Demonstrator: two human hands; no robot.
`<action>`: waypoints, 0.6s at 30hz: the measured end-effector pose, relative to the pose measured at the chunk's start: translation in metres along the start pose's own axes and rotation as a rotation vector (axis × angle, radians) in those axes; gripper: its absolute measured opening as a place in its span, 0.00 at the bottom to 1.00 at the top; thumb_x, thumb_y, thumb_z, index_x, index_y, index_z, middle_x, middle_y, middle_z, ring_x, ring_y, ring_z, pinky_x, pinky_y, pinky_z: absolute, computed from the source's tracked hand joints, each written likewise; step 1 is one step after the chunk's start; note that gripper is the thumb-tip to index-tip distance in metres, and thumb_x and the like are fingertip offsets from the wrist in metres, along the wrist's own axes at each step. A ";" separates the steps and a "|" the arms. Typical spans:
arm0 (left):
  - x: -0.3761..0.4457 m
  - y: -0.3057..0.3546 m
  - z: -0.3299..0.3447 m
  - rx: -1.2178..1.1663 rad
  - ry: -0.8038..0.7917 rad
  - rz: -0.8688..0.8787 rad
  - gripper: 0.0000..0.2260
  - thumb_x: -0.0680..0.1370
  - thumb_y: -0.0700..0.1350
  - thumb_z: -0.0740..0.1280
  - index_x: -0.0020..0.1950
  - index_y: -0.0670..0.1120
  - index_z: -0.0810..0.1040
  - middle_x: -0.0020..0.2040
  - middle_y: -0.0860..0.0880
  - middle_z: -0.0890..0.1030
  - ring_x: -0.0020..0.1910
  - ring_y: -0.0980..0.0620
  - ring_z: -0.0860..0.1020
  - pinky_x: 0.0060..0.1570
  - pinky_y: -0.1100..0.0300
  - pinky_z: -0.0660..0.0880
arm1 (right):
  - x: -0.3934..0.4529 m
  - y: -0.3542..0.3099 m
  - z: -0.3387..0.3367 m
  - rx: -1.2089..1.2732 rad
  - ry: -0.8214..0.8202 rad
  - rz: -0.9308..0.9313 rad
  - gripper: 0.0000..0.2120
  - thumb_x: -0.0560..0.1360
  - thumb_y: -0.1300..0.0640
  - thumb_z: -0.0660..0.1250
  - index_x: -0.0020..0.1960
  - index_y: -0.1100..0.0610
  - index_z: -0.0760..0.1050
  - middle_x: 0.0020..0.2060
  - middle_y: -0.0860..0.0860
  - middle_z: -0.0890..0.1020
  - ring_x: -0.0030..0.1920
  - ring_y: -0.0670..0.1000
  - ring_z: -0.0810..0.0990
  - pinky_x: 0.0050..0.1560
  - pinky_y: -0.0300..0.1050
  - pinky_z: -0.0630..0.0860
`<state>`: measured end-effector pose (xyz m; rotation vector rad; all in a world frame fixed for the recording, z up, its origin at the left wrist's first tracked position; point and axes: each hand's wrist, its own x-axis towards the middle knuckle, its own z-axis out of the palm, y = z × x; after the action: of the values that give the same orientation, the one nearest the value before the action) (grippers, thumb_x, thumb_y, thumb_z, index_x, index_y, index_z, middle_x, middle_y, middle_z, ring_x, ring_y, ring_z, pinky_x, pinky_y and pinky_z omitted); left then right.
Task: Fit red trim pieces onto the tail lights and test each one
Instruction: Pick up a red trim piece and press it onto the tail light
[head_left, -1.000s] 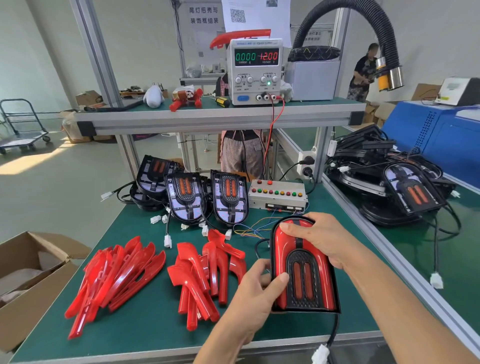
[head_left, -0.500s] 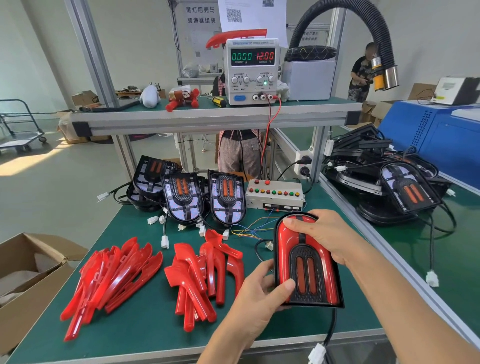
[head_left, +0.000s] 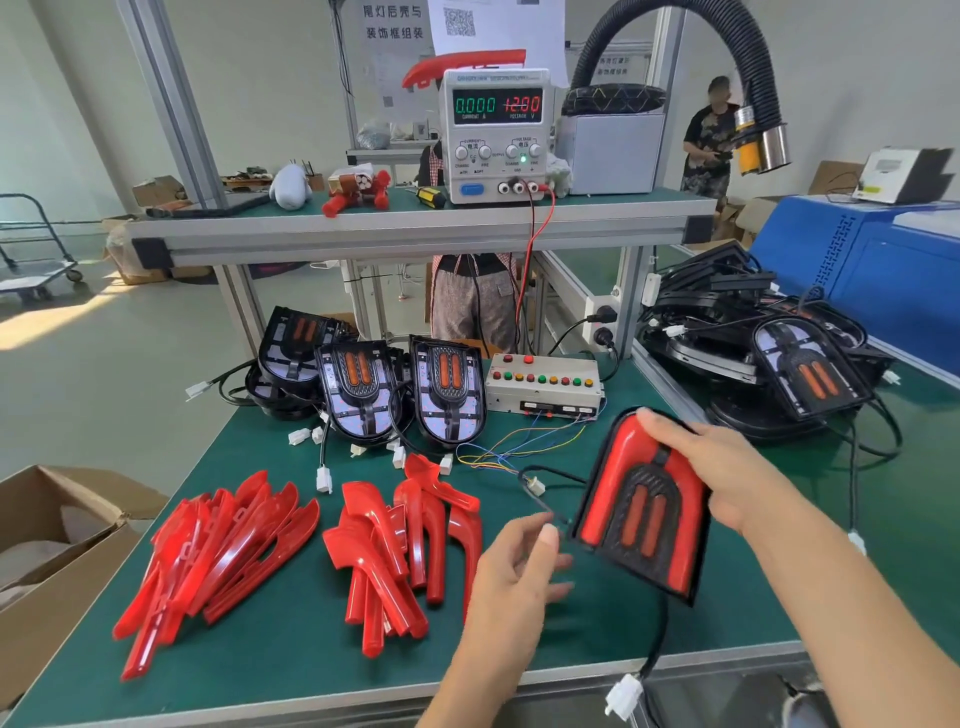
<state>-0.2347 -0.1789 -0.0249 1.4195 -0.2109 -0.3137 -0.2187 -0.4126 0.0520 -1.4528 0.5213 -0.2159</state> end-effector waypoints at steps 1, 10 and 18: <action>-0.005 -0.003 0.000 0.081 0.018 0.037 0.04 0.83 0.45 0.66 0.52 0.52 0.81 0.48 0.44 0.84 0.41 0.53 0.83 0.42 0.59 0.80 | 0.001 0.002 -0.010 0.049 0.037 0.021 0.26 0.58 0.46 0.80 0.48 0.61 0.82 0.36 0.58 0.87 0.30 0.54 0.86 0.29 0.47 0.82; -0.045 -0.032 0.037 1.444 -0.246 0.455 0.20 0.53 0.66 0.74 0.27 0.52 0.76 0.27 0.54 0.72 0.22 0.55 0.71 0.24 0.62 0.59 | 0.001 0.032 -0.045 0.183 0.238 0.175 0.35 0.55 0.44 0.81 0.57 0.59 0.81 0.42 0.59 0.88 0.39 0.59 0.87 0.44 0.57 0.82; -0.045 -0.030 0.041 1.253 -0.384 0.369 0.17 0.64 0.66 0.71 0.38 0.54 0.76 0.33 0.57 0.78 0.30 0.58 0.78 0.29 0.67 0.69 | 0.011 0.043 -0.057 0.164 0.324 0.194 0.30 0.62 0.46 0.82 0.56 0.62 0.79 0.44 0.62 0.86 0.40 0.61 0.86 0.38 0.54 0.80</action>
<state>-0.2927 -0.2054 -0.0472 2.4796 -1.1119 -0.1219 -0.2423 -0.4629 0.0060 -1.2041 0.8826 -0.3342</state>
